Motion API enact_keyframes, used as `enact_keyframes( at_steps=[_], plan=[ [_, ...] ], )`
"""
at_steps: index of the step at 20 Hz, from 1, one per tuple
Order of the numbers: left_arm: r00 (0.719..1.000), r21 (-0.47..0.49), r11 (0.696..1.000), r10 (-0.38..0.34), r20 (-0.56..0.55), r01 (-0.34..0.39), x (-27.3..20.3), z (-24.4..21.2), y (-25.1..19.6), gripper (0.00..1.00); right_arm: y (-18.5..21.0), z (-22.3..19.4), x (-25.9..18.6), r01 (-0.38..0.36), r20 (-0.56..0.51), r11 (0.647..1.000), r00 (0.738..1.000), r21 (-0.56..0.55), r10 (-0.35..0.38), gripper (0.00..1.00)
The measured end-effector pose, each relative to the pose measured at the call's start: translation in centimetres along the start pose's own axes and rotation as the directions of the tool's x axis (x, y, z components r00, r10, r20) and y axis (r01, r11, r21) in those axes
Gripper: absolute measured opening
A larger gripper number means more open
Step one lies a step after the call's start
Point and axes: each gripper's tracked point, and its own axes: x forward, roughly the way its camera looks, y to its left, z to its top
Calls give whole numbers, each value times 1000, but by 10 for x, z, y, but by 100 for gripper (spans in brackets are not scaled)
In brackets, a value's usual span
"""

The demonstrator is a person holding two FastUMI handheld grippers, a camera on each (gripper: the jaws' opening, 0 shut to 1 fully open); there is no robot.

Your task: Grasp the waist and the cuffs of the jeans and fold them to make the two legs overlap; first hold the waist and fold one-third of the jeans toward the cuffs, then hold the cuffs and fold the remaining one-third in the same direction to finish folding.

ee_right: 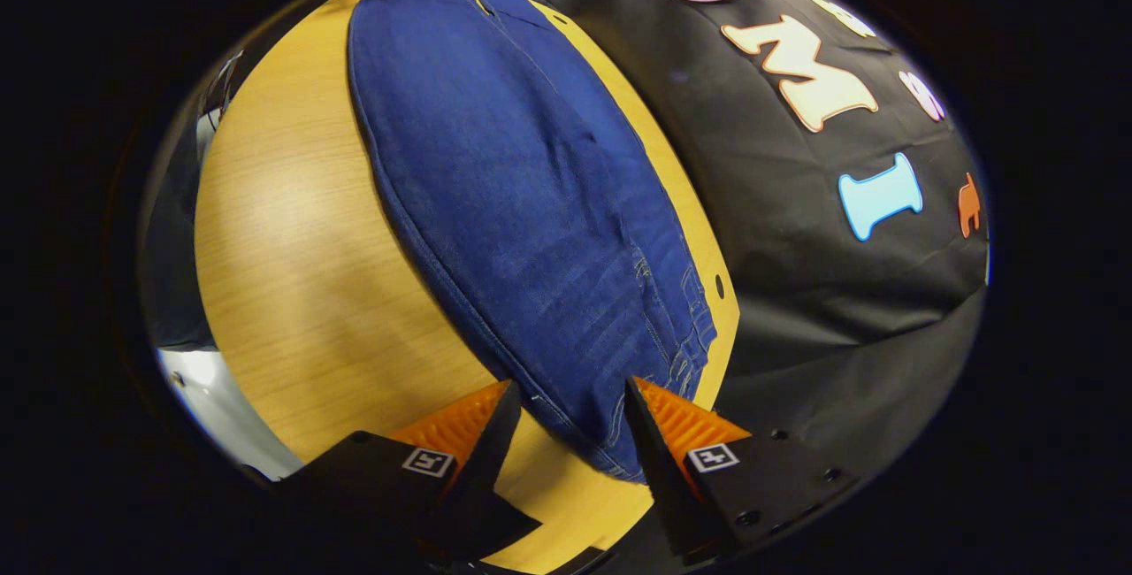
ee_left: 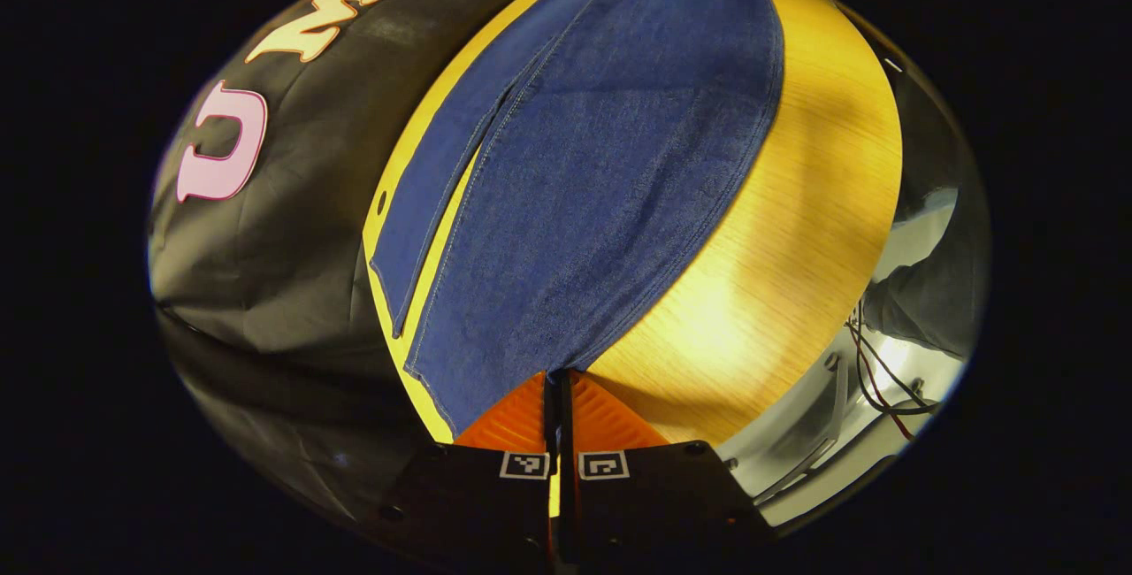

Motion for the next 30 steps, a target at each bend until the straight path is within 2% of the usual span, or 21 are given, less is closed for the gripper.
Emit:
enact_keyframes(
  at_steps=[1,3,4,6,8,10,14,18,21,26,30],
  plan=[
    [1000,-4,1000,1,-5,-1,0,0,0,0,1,2,3,-11,-1,1000,1000,4,11,72],
    [1000,-9,1000,3,-16,-3,-1,0,0,0,12,6,8,-61,-8,998,998,6,61,53],
    [1000,-12,1000,4,-19,-5,-1,0,0,0,18,5,10,-72,-17,997,997,-4,72,36],
    [1000,-24,1000,3,-25,-4,0,-1,1,0,9,17,-2,-40,-12,999,999,-23,40,2],
    [999,-68,998,-4,-33,1,0,-1,3,0,8,6,11,-65,-29,996,997,54,66,3],
    [999,-126,992,-17,-42,11,-1,1,7,0,-3,13,7,-49,-23,992,998,119,52,3],
    [999,-239,971,14,-47,-25,-9,14,23,0,-36,31,-3,33,6,983,999,178,-34,2],
    [995,-345,934,85,-50,-97,-17,30,66,0,-81,57,-5,108,28,956,992,272,-120,2],
    [991,-407,903,127,-48,-136,-17,50,110,0,-118,76,0,162,42,921,981,353,-189,2],
    [978,-418,885,205,-41,-204,-24,84,158,0,-175,108,27,223,52,844,957,488,-284,2],
    [967,-433,867,252,-43,-245,3,112,200,0,-213,129,58,267,43,781,936,565,-350,2]
  ],
)
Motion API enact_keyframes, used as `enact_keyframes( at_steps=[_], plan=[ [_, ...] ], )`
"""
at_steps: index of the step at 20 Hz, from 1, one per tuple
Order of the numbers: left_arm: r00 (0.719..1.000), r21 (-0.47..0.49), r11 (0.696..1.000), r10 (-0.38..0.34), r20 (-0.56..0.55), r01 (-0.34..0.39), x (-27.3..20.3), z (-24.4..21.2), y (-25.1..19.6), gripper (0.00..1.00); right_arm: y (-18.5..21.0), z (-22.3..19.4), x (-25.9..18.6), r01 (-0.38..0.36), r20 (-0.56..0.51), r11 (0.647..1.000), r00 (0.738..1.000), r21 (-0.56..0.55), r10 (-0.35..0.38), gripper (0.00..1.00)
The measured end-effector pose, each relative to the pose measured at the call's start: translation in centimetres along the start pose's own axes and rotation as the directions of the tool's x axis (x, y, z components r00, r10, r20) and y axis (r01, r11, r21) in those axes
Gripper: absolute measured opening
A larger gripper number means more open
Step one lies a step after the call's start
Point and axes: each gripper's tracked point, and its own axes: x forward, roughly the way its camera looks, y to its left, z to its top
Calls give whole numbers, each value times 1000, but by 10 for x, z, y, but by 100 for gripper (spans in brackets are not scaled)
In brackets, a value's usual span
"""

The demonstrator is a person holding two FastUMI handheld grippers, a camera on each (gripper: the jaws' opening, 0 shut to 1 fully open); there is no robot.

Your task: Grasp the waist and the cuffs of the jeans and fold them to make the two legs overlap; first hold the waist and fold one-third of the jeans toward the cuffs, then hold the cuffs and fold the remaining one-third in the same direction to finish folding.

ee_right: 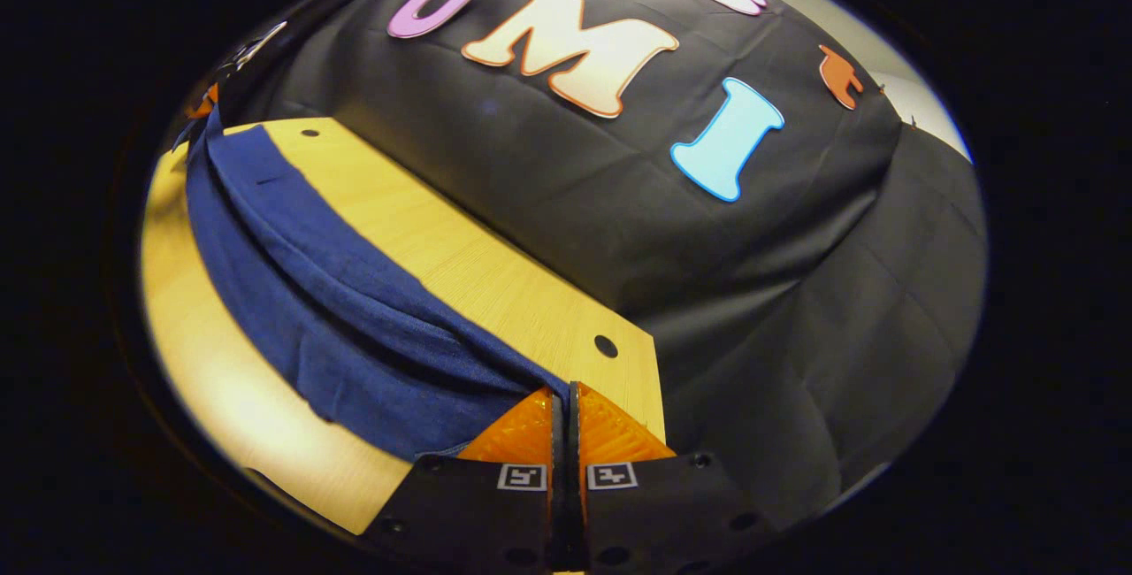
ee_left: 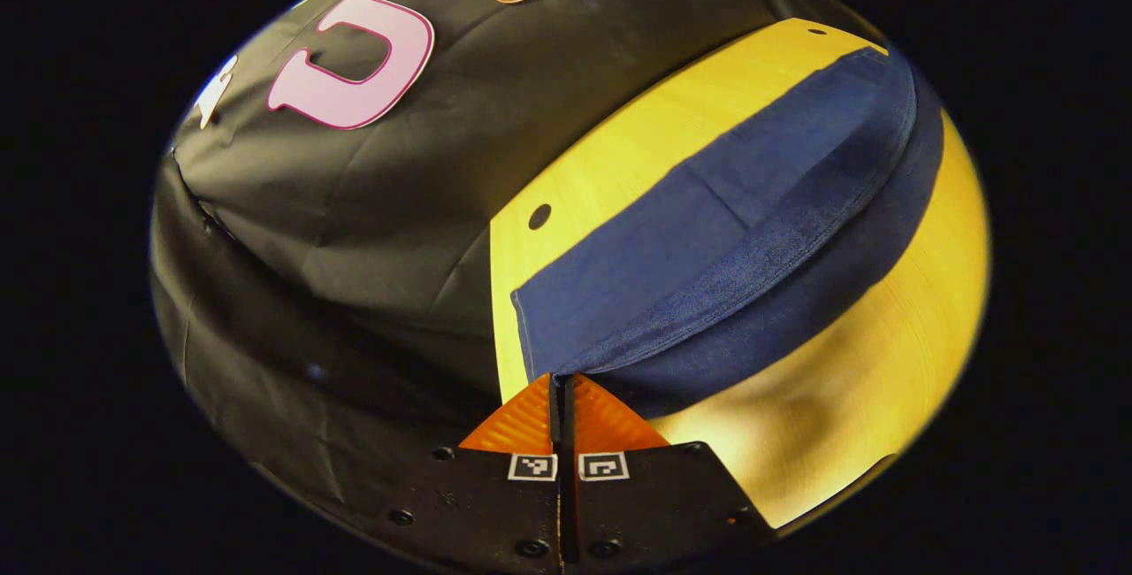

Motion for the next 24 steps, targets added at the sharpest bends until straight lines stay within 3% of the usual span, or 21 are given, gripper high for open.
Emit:
enact_keyframes(
  at_steps=[5,12,15,17,20,21,24],
  plan=[
    [1000,-86,996,3,-13,-4,50,33,2,0,9,5,61,11,-7,995,1000,102,-11,2],
    [998,-170,985,-3,-59,-7,108,48,-12,0,37,-26,132,-49,-84,992,995,117,59,2],
    [997,-187,982,0,-72,-14,122,49,-17,0,46,-34,148,-53,-102,992,993,112,64,2],
    [999,-250,968,-5,-45,-6,120,53,-18,0,35,-35,151,-25,-106,993,994,118,38,4],
    [1000,-332,943,10,10,-6,97,63,-22,71,8,-24,138,4,-74,979,997,202,12,100],
    [999,-356,934,30,37,-15,88,69,-16,94,-4,-20,133,23,-61,971,998,236,-9,100],
    [989,-405,914,81,121,-26,71,94,-6,95,-35,-20,114,79,-45,933,997,351,-67,100]
  ],
)
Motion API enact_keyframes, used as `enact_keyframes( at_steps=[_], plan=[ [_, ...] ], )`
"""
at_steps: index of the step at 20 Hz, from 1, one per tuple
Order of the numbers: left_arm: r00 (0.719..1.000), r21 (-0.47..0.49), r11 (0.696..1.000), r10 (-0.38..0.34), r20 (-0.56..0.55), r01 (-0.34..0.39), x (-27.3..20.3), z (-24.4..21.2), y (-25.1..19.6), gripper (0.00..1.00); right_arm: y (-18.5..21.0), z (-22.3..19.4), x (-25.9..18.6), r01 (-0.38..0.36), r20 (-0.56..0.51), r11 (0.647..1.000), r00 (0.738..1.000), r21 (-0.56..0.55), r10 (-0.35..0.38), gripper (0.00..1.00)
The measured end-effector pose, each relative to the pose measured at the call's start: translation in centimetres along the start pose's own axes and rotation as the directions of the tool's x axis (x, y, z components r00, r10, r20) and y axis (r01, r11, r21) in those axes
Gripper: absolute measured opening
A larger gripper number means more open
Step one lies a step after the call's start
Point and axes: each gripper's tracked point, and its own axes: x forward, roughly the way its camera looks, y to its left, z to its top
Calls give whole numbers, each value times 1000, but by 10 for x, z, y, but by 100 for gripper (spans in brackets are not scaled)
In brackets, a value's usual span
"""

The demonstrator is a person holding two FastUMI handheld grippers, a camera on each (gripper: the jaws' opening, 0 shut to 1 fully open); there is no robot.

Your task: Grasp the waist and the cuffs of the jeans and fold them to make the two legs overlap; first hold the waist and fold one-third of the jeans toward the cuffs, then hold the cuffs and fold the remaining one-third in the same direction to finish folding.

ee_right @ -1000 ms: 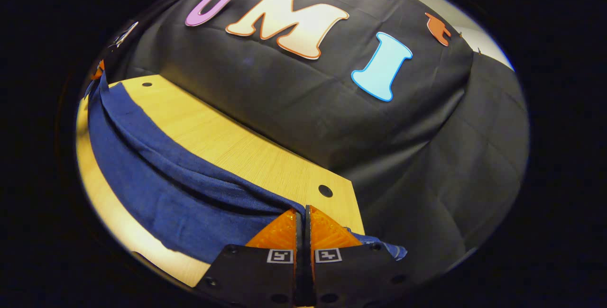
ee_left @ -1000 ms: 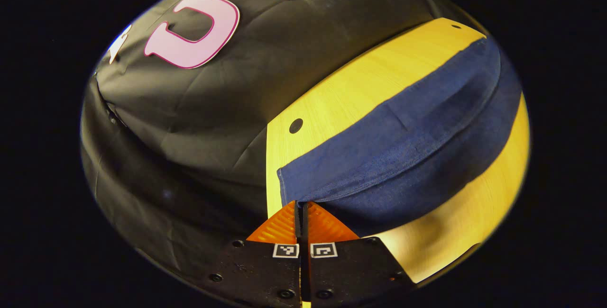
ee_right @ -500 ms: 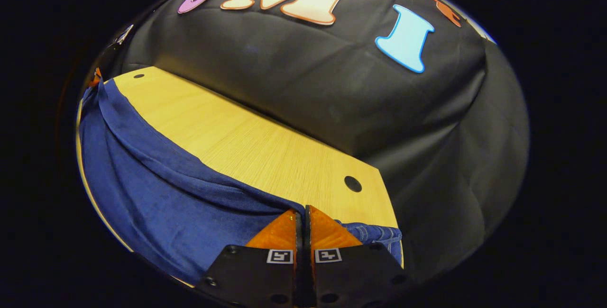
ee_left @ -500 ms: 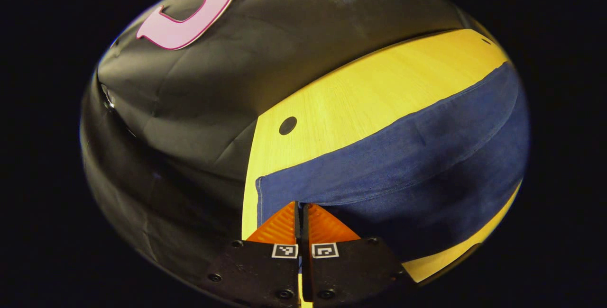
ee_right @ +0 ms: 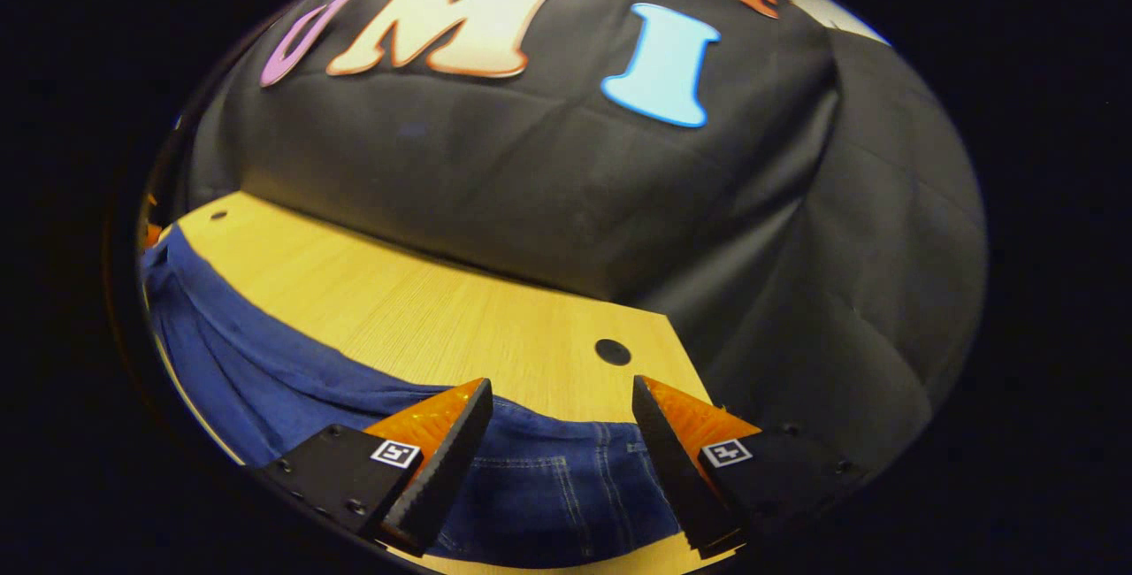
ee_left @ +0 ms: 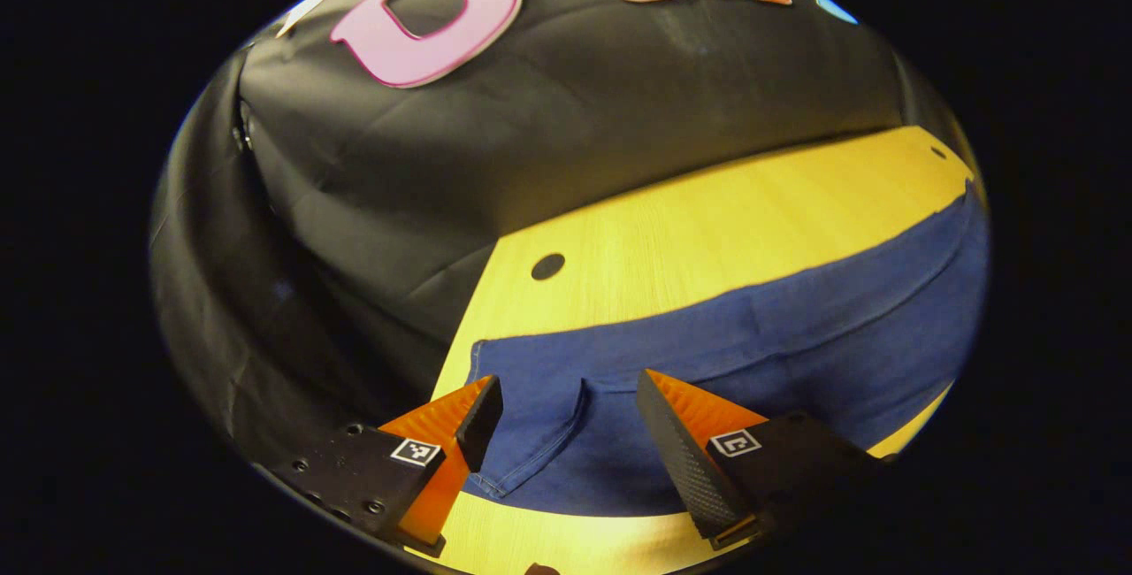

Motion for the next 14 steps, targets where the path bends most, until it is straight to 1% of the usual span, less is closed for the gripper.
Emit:
enact_keyframes(
  at_steps=[3,4,5,7,10,14],
  plan=[
    [996,-34,999,-30,88,33,-30,24,-5,94,-34,-17,-12,52,-26,994,998,100,-50,99],
    [994,-44,998,-42,105,46,-39,31,-10,95,-48,-27,-14,80,-43,991,996,104,-76,99],
    [991,-60,995,-73,117,80,-46,36,-19,94,-60,-39,-16,101,-68,990,993,96,-94,100],
    [982,-87,989,-105,154,120,-60,47,-34,95,-78,-60,-21,126,-104,987,988,101,-116,99],
    [973,-118,982,-122,196,147,-76,62,-44,95,-99,-90,-23,159,-167,978,977,136,-136,100],
    [968,-171,971,-127,218,166,-88,75,-56,95,-114,-127,-19,203,-261,944,956,259,-134,99]
  ],
)
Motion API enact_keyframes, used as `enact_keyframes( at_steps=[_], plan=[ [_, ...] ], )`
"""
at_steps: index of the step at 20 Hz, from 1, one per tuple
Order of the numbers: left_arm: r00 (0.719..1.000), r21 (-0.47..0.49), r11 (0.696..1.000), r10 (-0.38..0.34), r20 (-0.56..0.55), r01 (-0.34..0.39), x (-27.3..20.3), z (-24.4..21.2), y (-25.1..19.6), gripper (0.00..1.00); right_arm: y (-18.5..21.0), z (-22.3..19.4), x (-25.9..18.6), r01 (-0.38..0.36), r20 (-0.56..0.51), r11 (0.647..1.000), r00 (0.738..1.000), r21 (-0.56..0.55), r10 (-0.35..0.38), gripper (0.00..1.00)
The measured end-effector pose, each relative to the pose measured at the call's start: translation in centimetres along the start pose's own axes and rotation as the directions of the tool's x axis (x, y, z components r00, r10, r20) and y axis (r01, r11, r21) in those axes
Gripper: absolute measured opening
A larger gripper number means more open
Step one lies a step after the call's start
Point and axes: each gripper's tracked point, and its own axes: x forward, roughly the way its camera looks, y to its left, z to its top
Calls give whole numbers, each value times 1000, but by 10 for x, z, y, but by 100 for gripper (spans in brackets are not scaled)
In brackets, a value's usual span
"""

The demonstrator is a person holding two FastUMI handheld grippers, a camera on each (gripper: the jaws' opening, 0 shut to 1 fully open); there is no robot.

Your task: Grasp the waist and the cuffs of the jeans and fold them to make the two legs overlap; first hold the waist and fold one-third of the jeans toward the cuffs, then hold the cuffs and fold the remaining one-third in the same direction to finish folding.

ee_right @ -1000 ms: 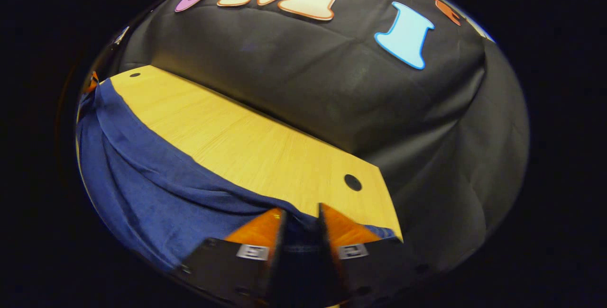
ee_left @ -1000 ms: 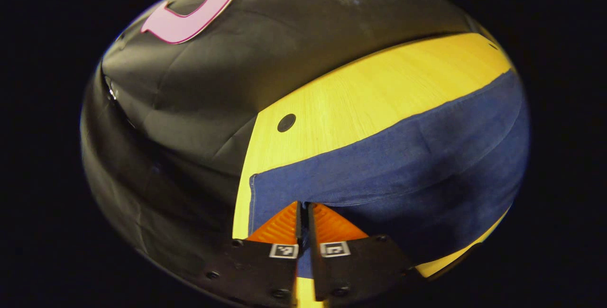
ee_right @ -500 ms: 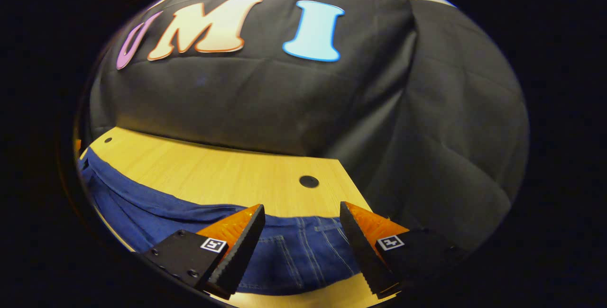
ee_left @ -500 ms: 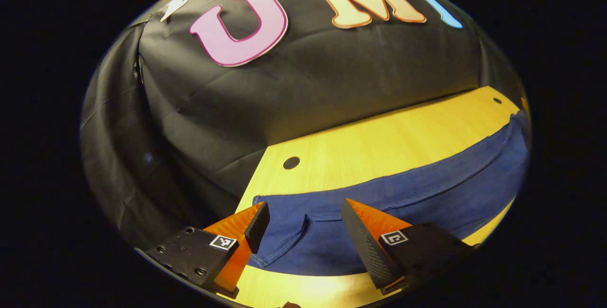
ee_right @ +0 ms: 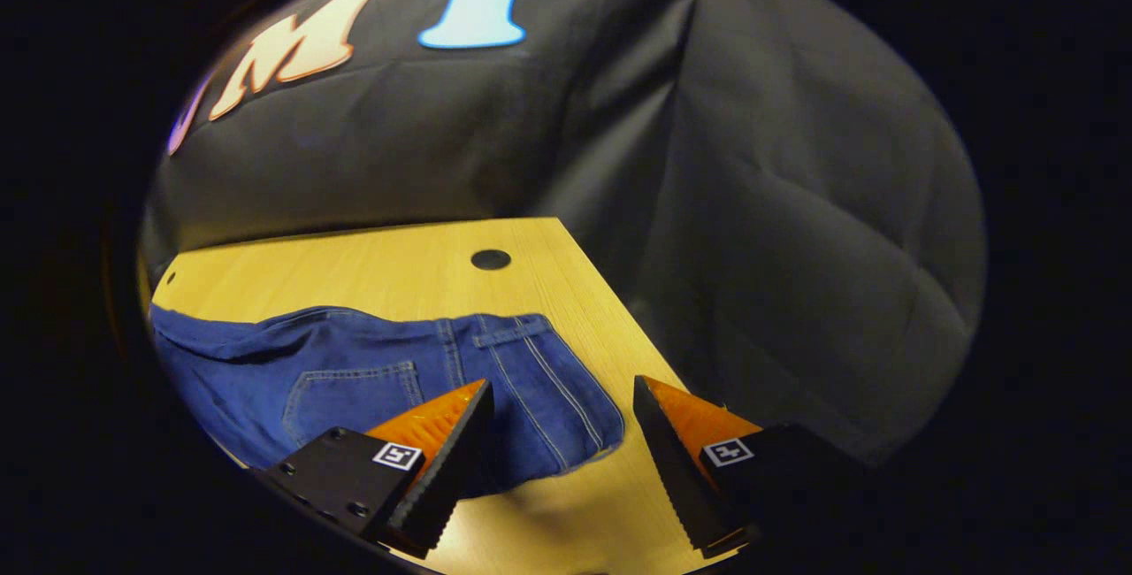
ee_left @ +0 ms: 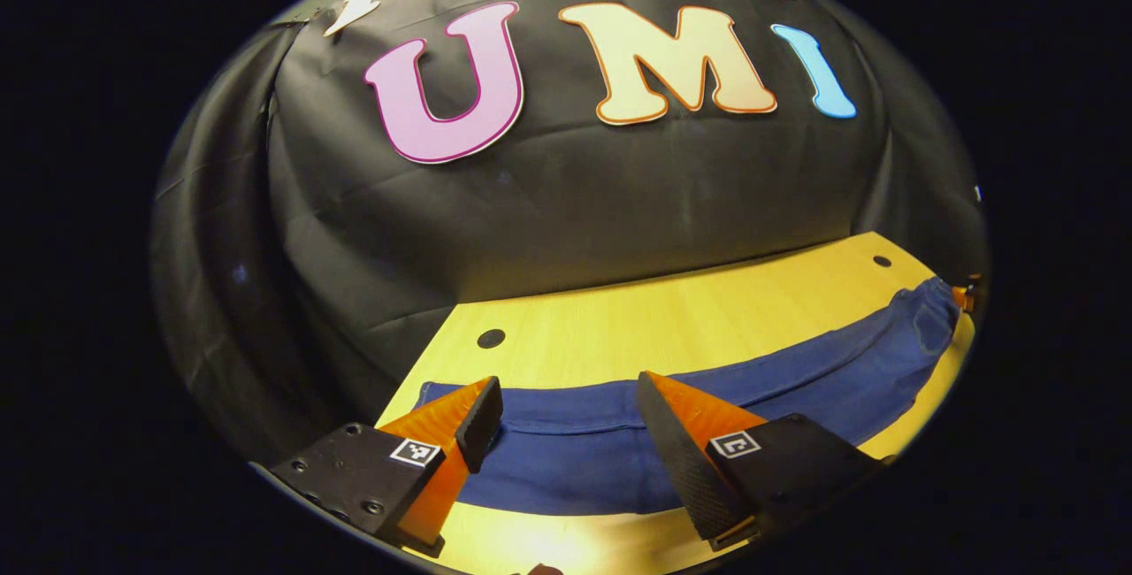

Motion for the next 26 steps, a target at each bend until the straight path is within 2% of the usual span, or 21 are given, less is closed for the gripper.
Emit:
enact_keyframes(
  at_steps=[3,5,7,8,9,11,12,14,20,23,24,26],
  plan=[
    [1000,-10,1000,5,2,-5,-1,6,-8,95,-12,-23,12,17,-88,993,996,119,-7,99],
    [1000,-18,1000,3,1,-3,-3,7,-15,95,-11,-38,17,0,-156,984,987,178,28,100],
    [1000,-21,1000,1,-8,-1,-11,6,-20,95,-2,-42,22,-31,-176,966,981,257,79,100],
    [1000,-22,1000,1,-10,-1,-12,6,-21,95,6,-42,18,-62,-178,952,977,300,120,89],
    [1000,-29,1000,-4,-7,4,-14,8,-22,95,13,-43,19,-87,-178,938,972,334,153,71],
    [1000,-40,999,-4,1,4,-19,9,-20,95,11,-37,20,-91,-148,943,978,320,145,37],
    [1000,-50,999,-4,5,4,-20,10,-18,95,12,-37,21,-91,-151,946,978,310,143,15],
    [1000,-80,997,2,18,-1,-23,10,-9,95,12,-24,14,-88,-134,954,982,288,132,4],
    [999,-130,991,21,28,-17,-30,3,35,95,30,35,-35,-142,12,953,989,267,144,4],
    [999,-134,991,20,32,-16,-31,-1,56,95,55,62,-58,-186,93,958,981,217,169,0],
    [999,-133,991,20,27,-16,-31,-3,62,95,62,70,-68,-202,113,958,977,203,182,4],
    [999,-145,989,8,33,-3,-31,-4,70,95,84,85,-91,-257,147,945,962,201,230,4]
  ],
)
